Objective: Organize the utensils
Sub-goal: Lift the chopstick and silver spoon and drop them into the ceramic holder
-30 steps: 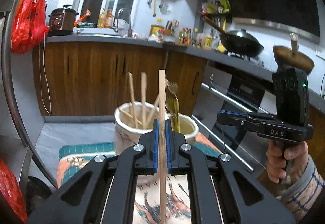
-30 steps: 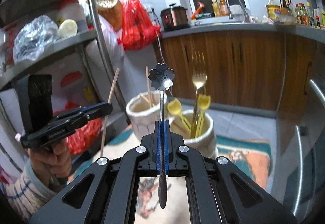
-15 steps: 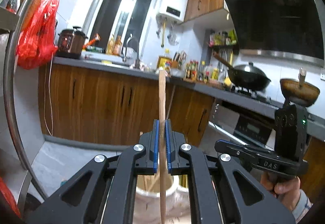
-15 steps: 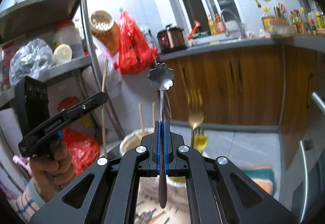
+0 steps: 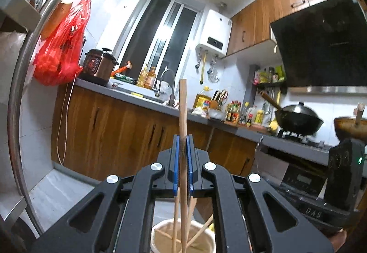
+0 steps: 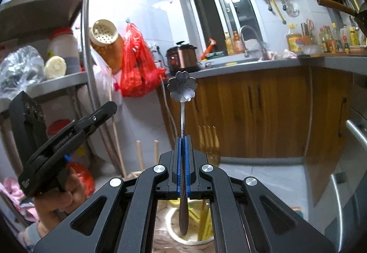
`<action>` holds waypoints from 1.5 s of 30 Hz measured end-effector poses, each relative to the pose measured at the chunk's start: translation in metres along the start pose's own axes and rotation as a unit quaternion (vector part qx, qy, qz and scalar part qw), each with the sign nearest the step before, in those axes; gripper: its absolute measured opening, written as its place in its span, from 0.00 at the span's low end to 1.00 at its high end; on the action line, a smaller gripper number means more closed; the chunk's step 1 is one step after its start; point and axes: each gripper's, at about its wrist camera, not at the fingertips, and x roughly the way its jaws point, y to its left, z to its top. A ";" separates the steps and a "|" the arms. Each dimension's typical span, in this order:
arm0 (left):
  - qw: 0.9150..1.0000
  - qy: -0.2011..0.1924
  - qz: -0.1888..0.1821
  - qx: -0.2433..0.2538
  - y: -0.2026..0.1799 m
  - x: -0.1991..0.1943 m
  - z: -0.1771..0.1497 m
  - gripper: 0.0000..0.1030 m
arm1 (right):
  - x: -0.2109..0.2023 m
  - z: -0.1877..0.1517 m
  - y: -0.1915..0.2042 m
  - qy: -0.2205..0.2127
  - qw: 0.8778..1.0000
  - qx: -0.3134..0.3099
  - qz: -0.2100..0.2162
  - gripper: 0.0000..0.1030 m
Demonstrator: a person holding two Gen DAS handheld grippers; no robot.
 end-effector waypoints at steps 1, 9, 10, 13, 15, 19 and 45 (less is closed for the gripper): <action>1.000 0.004 0.002 0.004 -0.001 0.001 -0.005 0.06 | 0.002 -0.002 -0.001 0.002 1.000 -0.001 -0.003 0.04; 0.998 0.042 0.006 0.044 -0.015 -0.004 -0.035 0.06 | 0.011 -0.028 -0.004 0.038 0.999 -0.011 -0.022 0.04; 0.998 0.047 0.007 0.048 -0.016 -0.005 -0.038 0.06 | 0.011 -0.030 -0.004 0.041 0.999 -0.012 -0.023 0.04; 0.995 0.068 0.020 0.064 -0.021 -0.005 -0.047 0.06 | 0.009 -0.036 -0.003 0.049 0.998 -0.015 -0.030 0.04; 0.994 0.078 0.032 0.075 -0.023 -0.005 -0.052 0.06 | 0.009 -0.039 -0.003 0.056 0.998 -0.014 -0.034 0.04; 0.988 0.104 0.058 0.096 -0.027 0.000 -0.058 0.06 | 0.015 -0.047 -0.005 0.079 0.995 -0.015 -0.052 0.04; 0.985 0.116 0.062 0.108 -0.034 -0.015 -0.058 0.54 | 0.004 -0.050 -0.002 0.089 0.995 -0.014 -0.050 0.25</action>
